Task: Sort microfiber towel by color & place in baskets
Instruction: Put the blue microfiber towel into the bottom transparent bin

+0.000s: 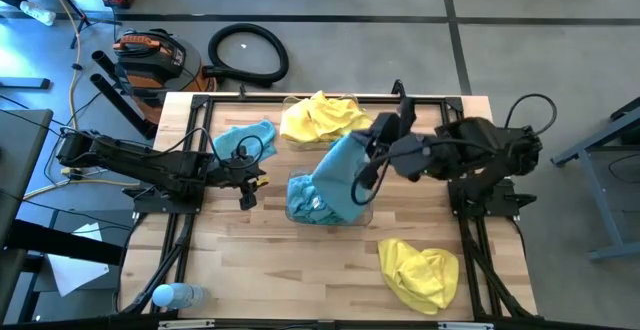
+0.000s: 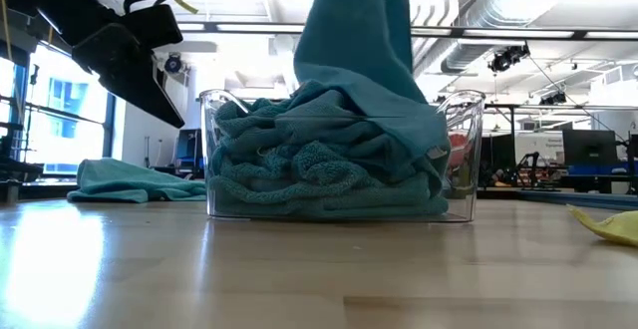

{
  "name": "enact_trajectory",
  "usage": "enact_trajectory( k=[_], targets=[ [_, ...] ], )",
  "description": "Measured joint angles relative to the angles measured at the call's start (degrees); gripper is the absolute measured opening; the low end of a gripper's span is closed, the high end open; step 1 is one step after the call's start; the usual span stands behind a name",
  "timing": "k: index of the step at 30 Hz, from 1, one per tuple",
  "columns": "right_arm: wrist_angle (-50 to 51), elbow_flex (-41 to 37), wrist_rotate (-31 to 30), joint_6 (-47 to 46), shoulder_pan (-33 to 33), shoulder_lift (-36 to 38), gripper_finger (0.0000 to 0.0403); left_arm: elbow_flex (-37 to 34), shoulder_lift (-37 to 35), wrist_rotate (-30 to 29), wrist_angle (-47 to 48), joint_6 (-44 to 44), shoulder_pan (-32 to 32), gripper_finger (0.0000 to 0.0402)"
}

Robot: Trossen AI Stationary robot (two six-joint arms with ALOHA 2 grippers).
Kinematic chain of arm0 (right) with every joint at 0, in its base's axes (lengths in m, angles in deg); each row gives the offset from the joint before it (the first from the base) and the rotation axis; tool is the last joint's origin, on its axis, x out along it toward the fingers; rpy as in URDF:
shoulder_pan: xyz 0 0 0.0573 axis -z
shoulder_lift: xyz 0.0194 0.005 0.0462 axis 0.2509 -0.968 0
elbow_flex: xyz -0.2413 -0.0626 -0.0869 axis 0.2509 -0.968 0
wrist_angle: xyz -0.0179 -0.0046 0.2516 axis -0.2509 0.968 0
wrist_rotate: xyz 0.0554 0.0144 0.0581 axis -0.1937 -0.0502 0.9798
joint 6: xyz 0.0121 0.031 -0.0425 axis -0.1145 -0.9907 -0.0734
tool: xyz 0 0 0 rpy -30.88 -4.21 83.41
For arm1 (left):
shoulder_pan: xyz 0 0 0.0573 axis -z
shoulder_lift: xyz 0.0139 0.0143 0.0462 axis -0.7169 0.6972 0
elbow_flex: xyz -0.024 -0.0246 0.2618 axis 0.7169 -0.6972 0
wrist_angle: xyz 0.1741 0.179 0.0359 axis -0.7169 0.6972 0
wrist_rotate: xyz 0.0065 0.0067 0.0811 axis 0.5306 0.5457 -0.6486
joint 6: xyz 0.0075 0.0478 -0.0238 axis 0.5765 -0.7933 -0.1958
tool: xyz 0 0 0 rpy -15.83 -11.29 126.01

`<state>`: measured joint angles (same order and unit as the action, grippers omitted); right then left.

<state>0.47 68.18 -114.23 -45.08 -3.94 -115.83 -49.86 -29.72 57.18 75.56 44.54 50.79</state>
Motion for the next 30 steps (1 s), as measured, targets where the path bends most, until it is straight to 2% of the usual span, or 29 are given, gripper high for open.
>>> enact_trajectory(
  k=[5,10,16,22,30],
  targets=[
    [0.7,-0.1,0.5,-3.5,-4.4,0.3,0.0,0.0,0.0,0.0,1.2,0.1,0.0,0.0131],
    [-2.5,0.4,-3.2,-3.1,-9.9,1.2,0.0,0.0,0.0,0.0,1.4,1.1,0.0,0.0131],
    [-9.4,0.6,-10.7,5.8,-14.0,1.1,0.0,0.0,0.0,0.0,1.4,1.1,0.0,0.0131],
    [-14.7,-0.1,-10.0,11.5,-10.1,1.2,0.0,0.0,0.0,0.0,1.2,1.1,0.0,0.0131],
    [-14.3,-5.4,-3.5,8.6,-0.7,1.1,0.0,0.0,0.0,-0.6,1.2,1.1,0.0,0.0131]
  ],
)
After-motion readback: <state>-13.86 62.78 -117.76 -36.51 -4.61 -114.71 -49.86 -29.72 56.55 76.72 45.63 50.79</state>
